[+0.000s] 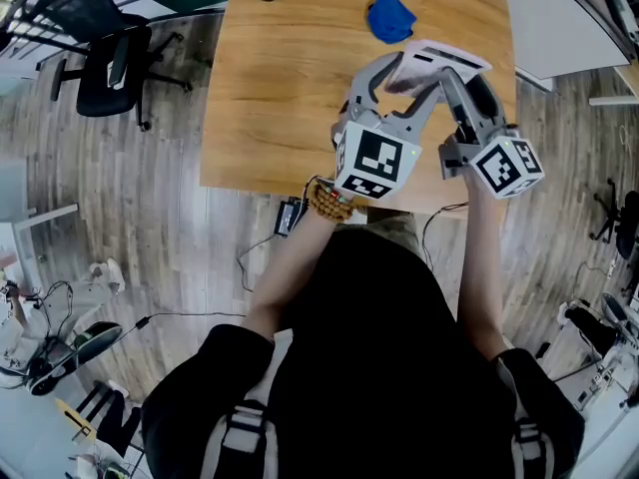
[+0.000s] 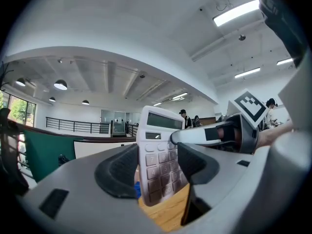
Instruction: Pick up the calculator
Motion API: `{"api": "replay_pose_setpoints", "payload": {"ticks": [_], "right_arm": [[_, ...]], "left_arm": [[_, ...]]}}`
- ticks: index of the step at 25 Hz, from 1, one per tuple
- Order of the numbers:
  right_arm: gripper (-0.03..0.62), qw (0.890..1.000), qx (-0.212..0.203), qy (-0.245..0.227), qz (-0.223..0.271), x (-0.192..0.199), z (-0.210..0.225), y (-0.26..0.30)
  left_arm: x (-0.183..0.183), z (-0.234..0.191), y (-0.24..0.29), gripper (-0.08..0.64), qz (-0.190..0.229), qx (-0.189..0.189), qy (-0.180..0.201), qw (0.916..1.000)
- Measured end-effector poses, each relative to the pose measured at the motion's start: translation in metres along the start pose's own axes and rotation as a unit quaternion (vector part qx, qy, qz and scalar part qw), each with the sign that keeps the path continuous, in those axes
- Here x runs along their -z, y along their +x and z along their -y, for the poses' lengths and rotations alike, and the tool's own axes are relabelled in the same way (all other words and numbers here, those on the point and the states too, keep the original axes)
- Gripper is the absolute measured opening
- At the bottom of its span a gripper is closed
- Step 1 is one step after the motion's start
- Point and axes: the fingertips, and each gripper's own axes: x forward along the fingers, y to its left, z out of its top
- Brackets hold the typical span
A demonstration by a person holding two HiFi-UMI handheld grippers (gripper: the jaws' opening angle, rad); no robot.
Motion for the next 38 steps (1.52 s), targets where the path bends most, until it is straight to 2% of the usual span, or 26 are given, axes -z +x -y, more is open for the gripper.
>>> {"api": "replay_pose_setpoints", "payload": {"ticks": [3,6,10,17,24,29,38], "right_arm": [[0.248,1.000,-0.012,0.015,-0.005,0.004,0.008,-0.008],[0.245,0.999,-0.025,0.039,-0.012,0.010,0.016,-0.016],[0.227,0.998,-0.033,0.054,0.003,0.005,0.020,-0.030],[0.218,0.998,-0.046,0.049,0.003,0.003,0.025,-0.052],[0.219,0.998,-0.038,0.039,0.004,0.014,0.028,-0.062],[0.219,0.998,-0.041,0.041,-0.006,0.035,0.031,-0.069],[0.219,0.998,-0.034,0.046,-0.023,0.058,0.038,-0.077]], "left_arm": [[0.000,0.009,0.002,0.284,-0.007,-0.005,0.003,1.0000],[0.003,0.018,0.006,0.284,-0.023,-0.016,0.025,0.9993],[0.004,0.029,0.009,0.282,-0.036,-0.027,0.042,0.9981],[0.006,0.050,0.004,0.284,-0.033,-0.036,0.020,0.9986],[0.018,0.058,0.002,0.283,-0.035,-0.021,0.033,0.9986],[0.034,0.064,-0.004,0.282,-0.041,-0.036,0.040,0.9977],[0.058,0.071,-0.009,0.282,-0.056,-0.034,0.029,0.9974]]}}
